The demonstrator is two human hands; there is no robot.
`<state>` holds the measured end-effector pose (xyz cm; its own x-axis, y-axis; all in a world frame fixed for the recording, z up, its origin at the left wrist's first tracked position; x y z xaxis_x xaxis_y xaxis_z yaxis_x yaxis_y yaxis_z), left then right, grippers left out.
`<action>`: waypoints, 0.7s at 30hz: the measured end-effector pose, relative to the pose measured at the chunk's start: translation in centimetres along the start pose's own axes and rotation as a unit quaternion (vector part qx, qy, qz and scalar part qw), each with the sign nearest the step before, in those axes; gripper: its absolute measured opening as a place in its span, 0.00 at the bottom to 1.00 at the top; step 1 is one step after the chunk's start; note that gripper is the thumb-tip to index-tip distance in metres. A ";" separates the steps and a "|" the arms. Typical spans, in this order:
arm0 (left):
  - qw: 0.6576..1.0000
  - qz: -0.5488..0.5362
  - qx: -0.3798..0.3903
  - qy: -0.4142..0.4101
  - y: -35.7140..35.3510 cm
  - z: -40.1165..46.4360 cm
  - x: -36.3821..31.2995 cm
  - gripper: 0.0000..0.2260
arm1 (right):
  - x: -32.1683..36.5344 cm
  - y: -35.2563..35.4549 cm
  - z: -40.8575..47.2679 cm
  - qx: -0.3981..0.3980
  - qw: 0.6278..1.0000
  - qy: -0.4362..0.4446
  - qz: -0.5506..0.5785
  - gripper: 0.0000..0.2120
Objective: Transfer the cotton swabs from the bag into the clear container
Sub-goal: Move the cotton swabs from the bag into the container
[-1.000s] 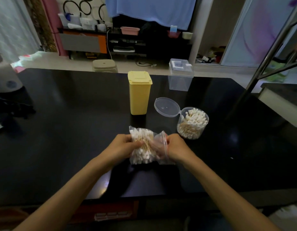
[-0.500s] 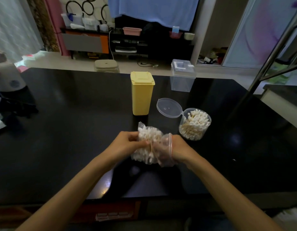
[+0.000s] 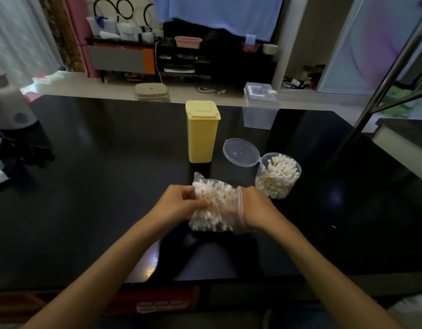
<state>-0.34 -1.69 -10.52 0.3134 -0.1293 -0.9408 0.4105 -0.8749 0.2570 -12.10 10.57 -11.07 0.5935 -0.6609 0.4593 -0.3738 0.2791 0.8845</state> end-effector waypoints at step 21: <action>0.999 -0.028 -0.010 -0.021 -1.2 0.8 0.1 0.10 | 1.3 -0.4 -0.7 0.140 0.942 0.018 0.304 0.14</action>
<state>-1.45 -1.05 -11.13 0.2540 -0.1004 -0.9620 0.4441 -0.8714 0.2082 -10.67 10.11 -10.74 0.2313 -0.4130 0.8808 -0.8223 0.4008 0.4039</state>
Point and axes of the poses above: each hand's wrist, its own z-axis towards the middle knuckle, its own y-axis out of the back of the hand, x = y × z, the point moved 4 cm from there along z, towards the middle knuckle, and after that the axes turned 3 degrees about z, right-handed, at the moved point
